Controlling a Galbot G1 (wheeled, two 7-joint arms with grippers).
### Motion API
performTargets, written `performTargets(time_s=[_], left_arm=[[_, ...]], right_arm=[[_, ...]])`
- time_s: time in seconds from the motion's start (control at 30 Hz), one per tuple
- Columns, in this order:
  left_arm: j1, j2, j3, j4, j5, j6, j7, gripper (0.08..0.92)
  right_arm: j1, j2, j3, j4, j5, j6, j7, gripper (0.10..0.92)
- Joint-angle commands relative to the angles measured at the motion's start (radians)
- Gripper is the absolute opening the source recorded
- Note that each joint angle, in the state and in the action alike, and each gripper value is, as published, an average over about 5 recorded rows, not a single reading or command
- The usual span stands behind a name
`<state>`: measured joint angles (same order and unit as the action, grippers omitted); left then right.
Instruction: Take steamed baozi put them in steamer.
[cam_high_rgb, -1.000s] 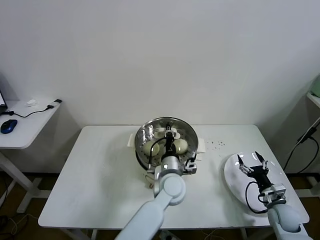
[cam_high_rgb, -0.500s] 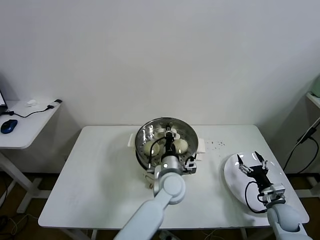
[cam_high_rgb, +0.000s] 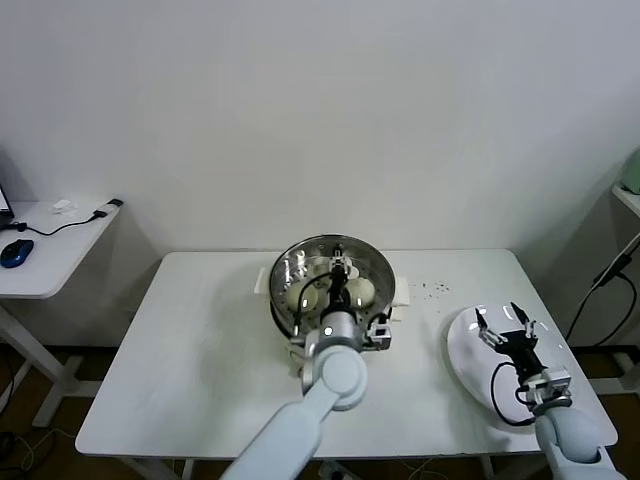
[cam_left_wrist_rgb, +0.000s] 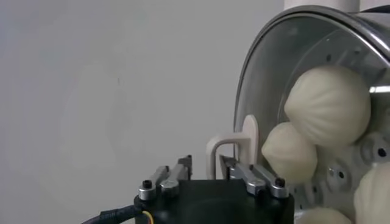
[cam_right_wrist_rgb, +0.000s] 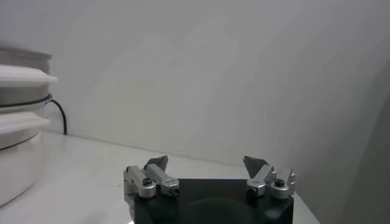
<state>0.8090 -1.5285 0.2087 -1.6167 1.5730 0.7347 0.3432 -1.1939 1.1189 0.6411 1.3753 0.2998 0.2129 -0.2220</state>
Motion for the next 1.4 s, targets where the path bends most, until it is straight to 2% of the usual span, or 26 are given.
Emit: performTargets(time_s=[0.03,0.23,0.47,0.57,0.63,0.8,0.9,1.0,1.13,1.27,1.4], left_arm=[[0.023,0.064,0.008,-0.163,0.006,0.051,0.064,0.432],[0.076,0.113,0.007,-0.263,-0.005,0.051,0.072,0.606],[0.182,0.218,-0.024,-0.413,-0.095,0.051,0.034,0.789],[0.242,0.268,-0.062,-0.466,-0.213,0.045,-0.049,0.817],[0.274,0.3,-0.11,-0.49,-0.309,0.013,-0.134,0.822],[0.327,0.379,-0.309,-0.533,-0.687,-0.152,-0.32,0.823],[0.369,0.413,-0.448,-0.556,-0.922,-0.263,-0.376,0.823],[0.446,0.399,-0.605,-0.582,-1.109,-0.35,-0.375,0.823],[0.571,0.334,-0.787,-0.6,-1.322,-0.459,-0.358,0.823],[0.683,0.237,-0.902,-0.592,-1.492,-0.573,-0.374,0.823],[0.763,0.152,-0.954,-0.564,-1.587,-0.671,-0.388,0.823]], right_arm=[[0.001,0.0,0.001,-0.001,-0.001,-0.004,0.0,0.823],[0.002,0.0,0.002,0.004,-0.003,-0.013,0.006,0.823],[0.001,-0.001,0.007,0.022,-0.022,-0.043,0.014,0.823],[0.001,-0.002,0.009,0.031,-0.038,-0.056,0.015,0.823],[0.001,-0.001,0.012,0.039,-0.052,-0.066,0.016,0.823],[-0.007,0.006,0.024,0.063,-0.057,-0.074,0.027,0.823],[-0.015,0.016,0.031,0.073,-0.046,-0.069,0.031,0.823],[-0.027,0.031,0.034,0.087,-0.047,-0.062,0.031,0.823],[-0.04,0.051,0.033,0.108,-0.051,-0.056,0.031,0.823],[-0.055,0.065,0.036,0.135,-0.079,-0.064,0.031,0.823],[-0.075,0.073,0.038,0.17,-0.08,-0.079,0.029,0.823]])
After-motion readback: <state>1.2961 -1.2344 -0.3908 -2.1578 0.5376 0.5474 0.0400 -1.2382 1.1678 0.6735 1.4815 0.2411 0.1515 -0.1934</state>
